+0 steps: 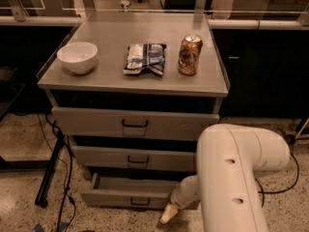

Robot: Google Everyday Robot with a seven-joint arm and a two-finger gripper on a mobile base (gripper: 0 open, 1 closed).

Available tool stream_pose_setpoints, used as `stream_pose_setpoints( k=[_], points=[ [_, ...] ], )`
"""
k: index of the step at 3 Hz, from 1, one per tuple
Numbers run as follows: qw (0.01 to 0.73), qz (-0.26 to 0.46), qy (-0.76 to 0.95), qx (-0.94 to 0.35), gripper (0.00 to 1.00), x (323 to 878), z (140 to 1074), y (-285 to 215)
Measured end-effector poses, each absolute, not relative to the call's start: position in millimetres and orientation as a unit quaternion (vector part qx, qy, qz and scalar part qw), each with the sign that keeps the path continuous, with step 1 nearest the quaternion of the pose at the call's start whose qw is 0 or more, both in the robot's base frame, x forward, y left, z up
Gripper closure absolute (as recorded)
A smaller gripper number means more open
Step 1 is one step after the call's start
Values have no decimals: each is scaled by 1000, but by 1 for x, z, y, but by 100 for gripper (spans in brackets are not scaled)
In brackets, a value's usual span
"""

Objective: Open bottom drawer

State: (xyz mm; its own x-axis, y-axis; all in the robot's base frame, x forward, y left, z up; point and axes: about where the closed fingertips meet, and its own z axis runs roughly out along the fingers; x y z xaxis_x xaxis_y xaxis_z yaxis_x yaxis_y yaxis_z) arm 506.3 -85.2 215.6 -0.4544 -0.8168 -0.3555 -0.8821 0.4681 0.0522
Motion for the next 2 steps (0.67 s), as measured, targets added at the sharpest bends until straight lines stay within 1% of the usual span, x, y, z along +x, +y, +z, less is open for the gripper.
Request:
stream_pose_setpoints(
  k=[1,2],
  points=[
    [124,103,850,-501,0,520,203,-81],
    [111,109,847,-508,0,512,201,-82]
  ],
)
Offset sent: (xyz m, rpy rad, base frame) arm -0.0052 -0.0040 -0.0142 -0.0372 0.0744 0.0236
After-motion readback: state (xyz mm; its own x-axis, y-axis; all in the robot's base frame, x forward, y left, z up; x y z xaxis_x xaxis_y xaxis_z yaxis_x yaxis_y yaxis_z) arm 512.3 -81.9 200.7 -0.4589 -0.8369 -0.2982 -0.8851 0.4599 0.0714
